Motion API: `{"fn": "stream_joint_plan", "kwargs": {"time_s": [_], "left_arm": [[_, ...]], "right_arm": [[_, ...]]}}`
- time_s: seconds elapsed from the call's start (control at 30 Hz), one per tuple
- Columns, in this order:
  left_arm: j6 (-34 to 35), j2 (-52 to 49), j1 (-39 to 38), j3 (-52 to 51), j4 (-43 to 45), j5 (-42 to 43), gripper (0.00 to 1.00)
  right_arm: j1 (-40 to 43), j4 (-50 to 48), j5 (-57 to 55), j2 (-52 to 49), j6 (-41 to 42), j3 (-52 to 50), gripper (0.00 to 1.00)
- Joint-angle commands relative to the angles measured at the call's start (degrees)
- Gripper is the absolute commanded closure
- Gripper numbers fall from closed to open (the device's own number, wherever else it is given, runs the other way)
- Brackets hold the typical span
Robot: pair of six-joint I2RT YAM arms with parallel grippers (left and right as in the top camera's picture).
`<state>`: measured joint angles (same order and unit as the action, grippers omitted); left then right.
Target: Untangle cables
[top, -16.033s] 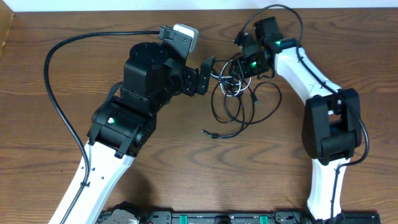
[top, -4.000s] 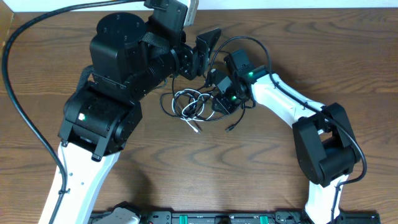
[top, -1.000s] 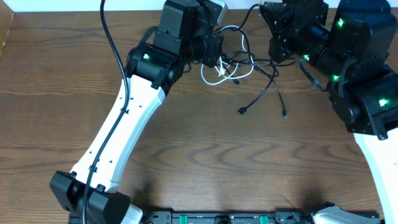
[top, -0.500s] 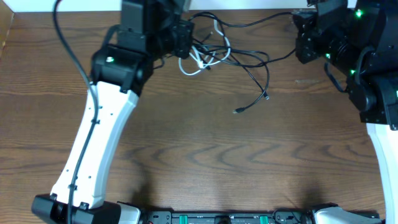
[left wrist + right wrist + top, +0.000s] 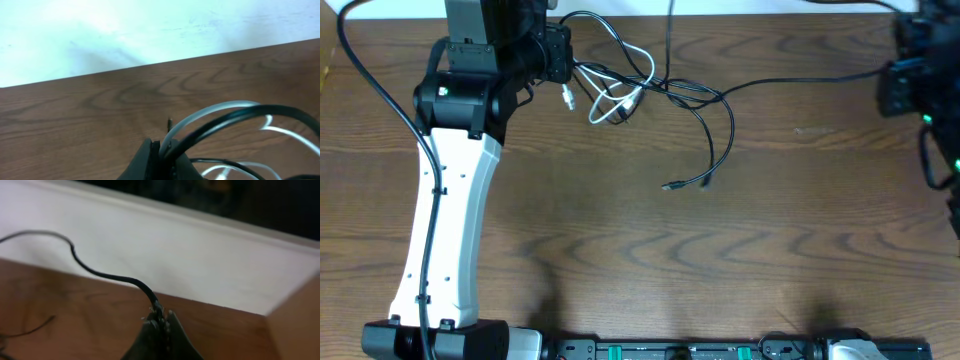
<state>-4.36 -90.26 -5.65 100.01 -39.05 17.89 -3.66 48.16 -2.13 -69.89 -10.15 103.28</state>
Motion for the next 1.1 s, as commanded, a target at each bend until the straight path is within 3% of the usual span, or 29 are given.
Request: {"fn": "stream_joint_plan", "kwargs": {"time_s": [0.0,0.37,0.5,0.73,1.07], "left_arm": [[-0.57,0.42,0.81,0.96,0.13,-0.59,0.92],[0.07,1.81,1.7,0.96,0.9,-1.99,0.92],[-1.22,3.34,3.74,0.96,1.36,-7.98,0.92],[-0.7,3.96,9.33,0.96,2.49,-8.15,0.92],[0.52,3.96,14.95,1.03,5.51,-8.13,0.92]], "right_arm": [[2.95,-0.57,-6.47,2.4,-1.31,1.31,0.99],[7.43,-0.79,-13.64,2.36,-1.07,1.31,0.99],[7.5,-1.73,-17.97,2.95,-5.51,1.31,0.99],[8.68,-3.65,-26.14,4.68,-7.32,1.31,0.99],[12.68,-5.2,-29.53,6.69,-10.8,1.31,0.99]]}}
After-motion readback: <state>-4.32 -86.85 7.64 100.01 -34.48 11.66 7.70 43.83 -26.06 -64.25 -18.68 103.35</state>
